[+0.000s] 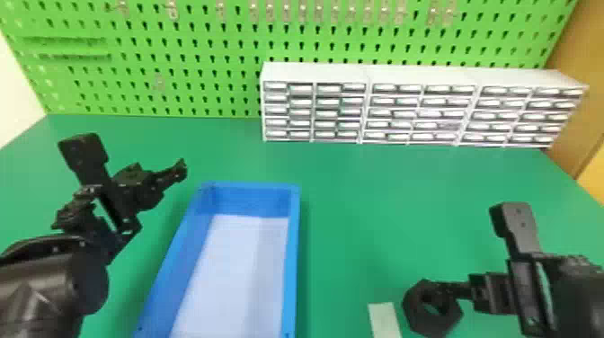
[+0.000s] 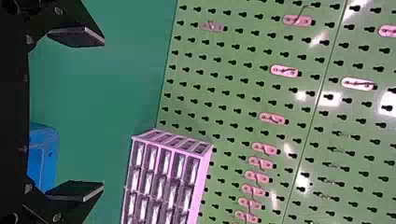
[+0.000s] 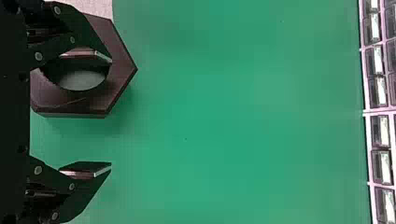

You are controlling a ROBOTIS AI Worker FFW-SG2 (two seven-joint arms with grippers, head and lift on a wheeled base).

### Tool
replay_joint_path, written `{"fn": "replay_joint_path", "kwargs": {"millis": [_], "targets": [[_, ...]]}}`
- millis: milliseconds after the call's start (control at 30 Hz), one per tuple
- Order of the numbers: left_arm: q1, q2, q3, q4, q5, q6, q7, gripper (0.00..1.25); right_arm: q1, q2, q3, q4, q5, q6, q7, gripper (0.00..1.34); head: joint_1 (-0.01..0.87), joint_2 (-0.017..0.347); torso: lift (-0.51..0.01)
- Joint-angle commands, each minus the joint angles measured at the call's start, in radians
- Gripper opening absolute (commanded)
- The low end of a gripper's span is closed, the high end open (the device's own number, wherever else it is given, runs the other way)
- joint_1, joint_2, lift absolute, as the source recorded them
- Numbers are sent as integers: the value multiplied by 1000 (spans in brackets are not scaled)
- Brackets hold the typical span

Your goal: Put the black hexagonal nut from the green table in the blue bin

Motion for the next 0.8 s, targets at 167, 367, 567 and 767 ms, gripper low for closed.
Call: {"fn": "replay_joint_path", "kwargs": {"millis": [167, 367, 567, 767], "targets": [[2, 0, 2, 0, 1, 0, 0, 1062, 2, -6, 11, -3, -7, 4, 0, 870, 666, 32, -100], [2, 0, 6, 0, 1, 0, 0, 1062, 9, -7, 20, -4, -13, 4, 0, 870, 666, 32, -100], [2, 0, 7, 0, 1, 0, -2, 1062, 11, -6, 24, -4, -14, 4, 0, 870, 666, 32, -100], [2, 0, 7, 0, 1, 0, -3, 1062, 15, -9, 17, -4, -13, 4, 0, 870, 666, 32, -100]]}}
